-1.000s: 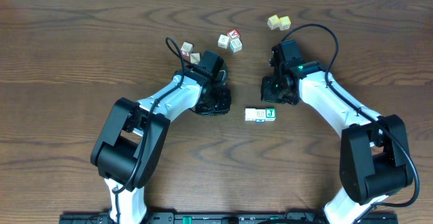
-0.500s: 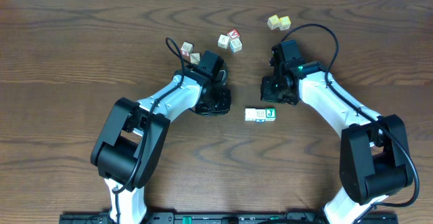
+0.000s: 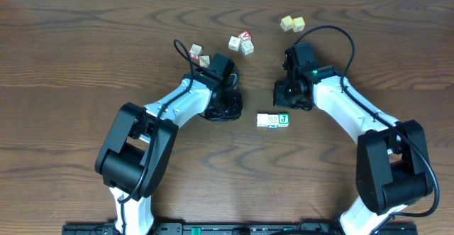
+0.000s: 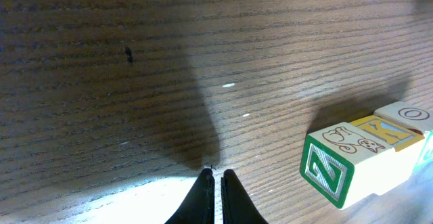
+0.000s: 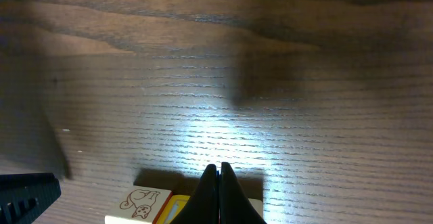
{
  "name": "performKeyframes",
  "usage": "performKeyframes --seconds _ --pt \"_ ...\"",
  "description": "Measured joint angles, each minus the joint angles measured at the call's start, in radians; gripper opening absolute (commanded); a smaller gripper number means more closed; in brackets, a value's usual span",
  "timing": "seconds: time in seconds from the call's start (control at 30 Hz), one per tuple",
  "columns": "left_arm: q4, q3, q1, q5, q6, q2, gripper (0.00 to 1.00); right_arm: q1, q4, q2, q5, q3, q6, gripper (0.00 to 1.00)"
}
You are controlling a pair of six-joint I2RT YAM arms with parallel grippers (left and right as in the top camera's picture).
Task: Lift 3 blocks
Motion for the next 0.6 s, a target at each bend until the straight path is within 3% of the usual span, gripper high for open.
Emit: performKeyframes --seconds 0.6 --pt "0.0 0.0 0.0 0.0 0.0 0.0 0.07 0.006 -0.042 0.0 0.003 -0.006 0.0 0.01"
